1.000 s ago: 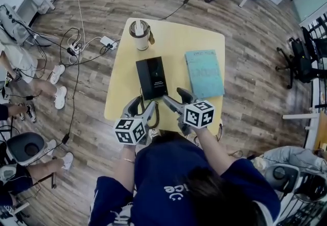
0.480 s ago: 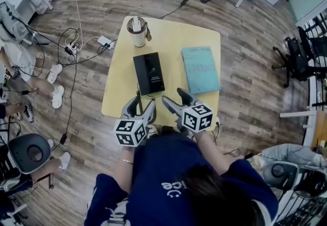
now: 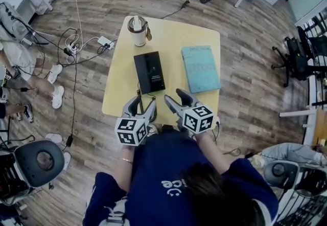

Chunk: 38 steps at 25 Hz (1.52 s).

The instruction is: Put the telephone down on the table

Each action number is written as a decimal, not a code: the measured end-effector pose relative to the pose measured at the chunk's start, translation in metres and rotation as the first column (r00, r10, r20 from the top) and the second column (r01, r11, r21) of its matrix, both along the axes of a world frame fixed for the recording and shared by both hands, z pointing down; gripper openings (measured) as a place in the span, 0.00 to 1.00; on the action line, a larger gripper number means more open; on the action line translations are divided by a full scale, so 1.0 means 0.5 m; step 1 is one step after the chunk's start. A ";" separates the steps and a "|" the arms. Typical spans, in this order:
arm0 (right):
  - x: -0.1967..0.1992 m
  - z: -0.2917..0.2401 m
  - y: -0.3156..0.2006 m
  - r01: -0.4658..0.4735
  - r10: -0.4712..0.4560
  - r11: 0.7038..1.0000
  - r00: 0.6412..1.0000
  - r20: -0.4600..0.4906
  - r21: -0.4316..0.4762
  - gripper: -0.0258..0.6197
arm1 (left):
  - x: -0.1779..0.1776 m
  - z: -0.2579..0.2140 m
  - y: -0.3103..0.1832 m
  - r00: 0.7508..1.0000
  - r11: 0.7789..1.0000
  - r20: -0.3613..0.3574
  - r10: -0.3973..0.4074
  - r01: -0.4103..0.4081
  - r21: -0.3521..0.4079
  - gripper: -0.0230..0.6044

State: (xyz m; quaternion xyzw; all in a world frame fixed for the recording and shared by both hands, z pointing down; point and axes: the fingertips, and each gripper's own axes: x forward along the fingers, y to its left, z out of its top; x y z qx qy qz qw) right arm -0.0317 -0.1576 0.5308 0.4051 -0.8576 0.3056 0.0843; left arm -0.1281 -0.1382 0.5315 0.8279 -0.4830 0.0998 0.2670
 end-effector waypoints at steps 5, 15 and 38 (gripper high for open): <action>-0.008 -0.009 0.000 0.004 -0.003 1.000 1.000 -0.019 0.026 0.37 | 0.006 -0.013 0.001 1.000 1.000 0.021 0.014 -0.015 0.027 0.44; 0.005 -0.012 -0.005 -0.043 0.045 0.998 0.997 -0.057 0.049 0.08 | -0.004 -0.035 -0.007 1.000 0.997 0.004 -0.025 0.025 0.071 0.21; -0.001 -0.001 -0.008 -0.015 0.023 0.998 0.993 -0.116 0.066 0.05 | 0.000 -0.026 -0.016 1.000 0.998 -0.018 -0.017 0.018 0.054 0.04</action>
